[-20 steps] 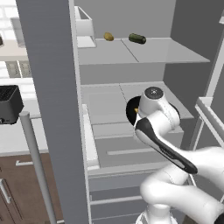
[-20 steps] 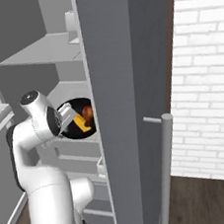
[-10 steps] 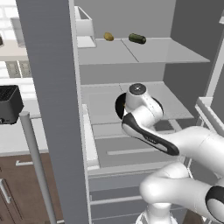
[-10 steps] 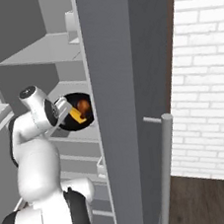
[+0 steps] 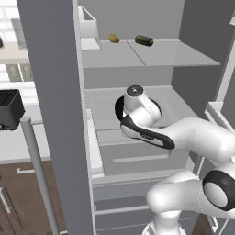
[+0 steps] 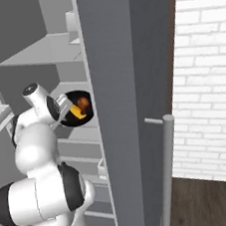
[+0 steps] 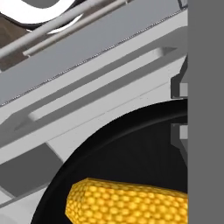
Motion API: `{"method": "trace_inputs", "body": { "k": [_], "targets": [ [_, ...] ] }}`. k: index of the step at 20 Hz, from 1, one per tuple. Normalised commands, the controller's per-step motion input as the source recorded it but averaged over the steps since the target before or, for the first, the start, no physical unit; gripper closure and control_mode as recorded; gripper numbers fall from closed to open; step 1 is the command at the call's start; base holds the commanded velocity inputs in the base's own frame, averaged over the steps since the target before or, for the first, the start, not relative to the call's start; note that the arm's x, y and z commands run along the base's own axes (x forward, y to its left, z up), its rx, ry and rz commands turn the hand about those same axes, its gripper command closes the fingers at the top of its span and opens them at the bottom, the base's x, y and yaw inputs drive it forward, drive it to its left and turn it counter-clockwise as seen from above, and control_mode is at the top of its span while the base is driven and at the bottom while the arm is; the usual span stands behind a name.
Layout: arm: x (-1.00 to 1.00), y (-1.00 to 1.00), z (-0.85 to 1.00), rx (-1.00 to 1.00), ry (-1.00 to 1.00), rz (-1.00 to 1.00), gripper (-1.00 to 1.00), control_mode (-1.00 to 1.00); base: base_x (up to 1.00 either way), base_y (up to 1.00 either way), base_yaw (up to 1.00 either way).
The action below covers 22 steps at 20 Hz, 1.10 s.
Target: Pick the chicken drumstick and corn from their plates and place them in the bowl. Then put the bowl in the fridge.
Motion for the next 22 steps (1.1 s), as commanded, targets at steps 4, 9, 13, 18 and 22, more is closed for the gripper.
{"method": "trace_inputs", "body": {
  "k": [4,9,13,18,22],
  "targets": [
    [0.45,0.00,-0.06,-0.05,0.01,0.23,1.00,-1.00,0.00,0.00,0.00],
    [0.45,0.00,-0.09,-0.03,0.02,0.20,1.00,-1.00,0.00,0.00,0.00],
    [0.38,0.00,-0.06,-0.02,0.07,0.15,1.00,-1.00,0.00,0.00,0.00],
    [0.46,0.00,0.00,-0.01,0.07,0.10,1.00,-1.00,0.00,0.00,0.00],
    [0.51,-0.02,0.00,-0.03,0.09,0.10,1.00,-1.00,0.00,0.00,0.00]
  ]
}}
